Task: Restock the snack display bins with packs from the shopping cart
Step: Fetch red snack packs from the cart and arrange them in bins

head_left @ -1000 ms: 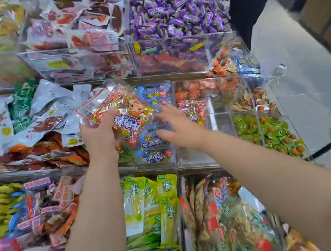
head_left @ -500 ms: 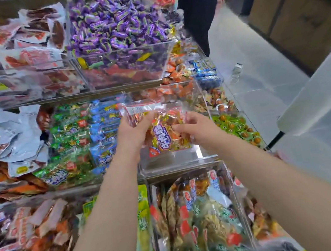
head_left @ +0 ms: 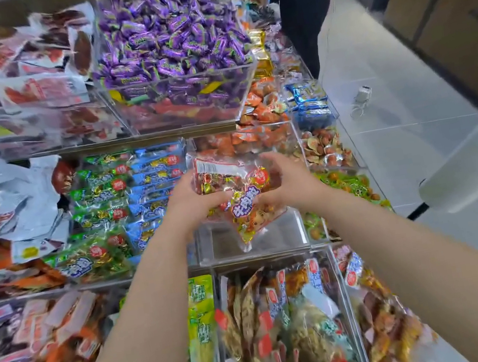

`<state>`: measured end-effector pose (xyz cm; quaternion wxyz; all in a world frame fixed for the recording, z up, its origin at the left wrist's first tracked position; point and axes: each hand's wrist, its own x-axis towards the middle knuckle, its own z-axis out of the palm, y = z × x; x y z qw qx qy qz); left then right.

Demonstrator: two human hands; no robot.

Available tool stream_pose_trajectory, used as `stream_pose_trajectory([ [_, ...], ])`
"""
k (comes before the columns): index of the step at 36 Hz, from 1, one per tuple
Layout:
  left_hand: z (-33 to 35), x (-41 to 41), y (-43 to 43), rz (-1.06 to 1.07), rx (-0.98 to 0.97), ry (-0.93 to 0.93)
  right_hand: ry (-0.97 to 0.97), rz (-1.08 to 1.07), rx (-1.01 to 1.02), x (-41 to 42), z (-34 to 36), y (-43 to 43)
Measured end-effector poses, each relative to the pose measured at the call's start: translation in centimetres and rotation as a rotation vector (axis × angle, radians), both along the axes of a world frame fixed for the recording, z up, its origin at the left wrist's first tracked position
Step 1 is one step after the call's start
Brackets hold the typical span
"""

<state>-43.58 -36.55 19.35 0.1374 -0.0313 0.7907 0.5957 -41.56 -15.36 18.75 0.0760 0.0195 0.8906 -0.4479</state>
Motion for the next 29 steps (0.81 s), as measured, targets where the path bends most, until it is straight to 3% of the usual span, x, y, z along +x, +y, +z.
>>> stream_pose_trajectory([
  [6, -0.1, -1.7, -1.4, 0.225, -0.075, 0.079, -0.156, -0.021, -0.14, -3.1, -2.0, 1.2],
  [12, -0.3, -3.0, -3.6, 0.334, -0.141, 0.065, -0.233, -0.351, -0.419, -4.9, -7.2, 2.2],
  [19, -0.1, -3.8, -4.3, 0.362, -0.068, 0.014, -0.133, -0.491, -0.368, -7.4, -11.1, -3.4],
  [22, -0.5, -3.8, -4.3, 0.362, -0.048, 0.028, -0.15, -0.47, -0.458, -8.7, -12.3, -5.6],
  [26, -1.3, -3.8, -4.3, 0.394, 0.002, 0.012, -0.121, -0.54, -0.241, -9.6, -14.0, -7.8],
  [29, -1.5, -3.6, -3.9, 0.452, 0.005, -0.003, -0.165, -0.464, -0.223, -9.2, -15.7, -8.1],
])
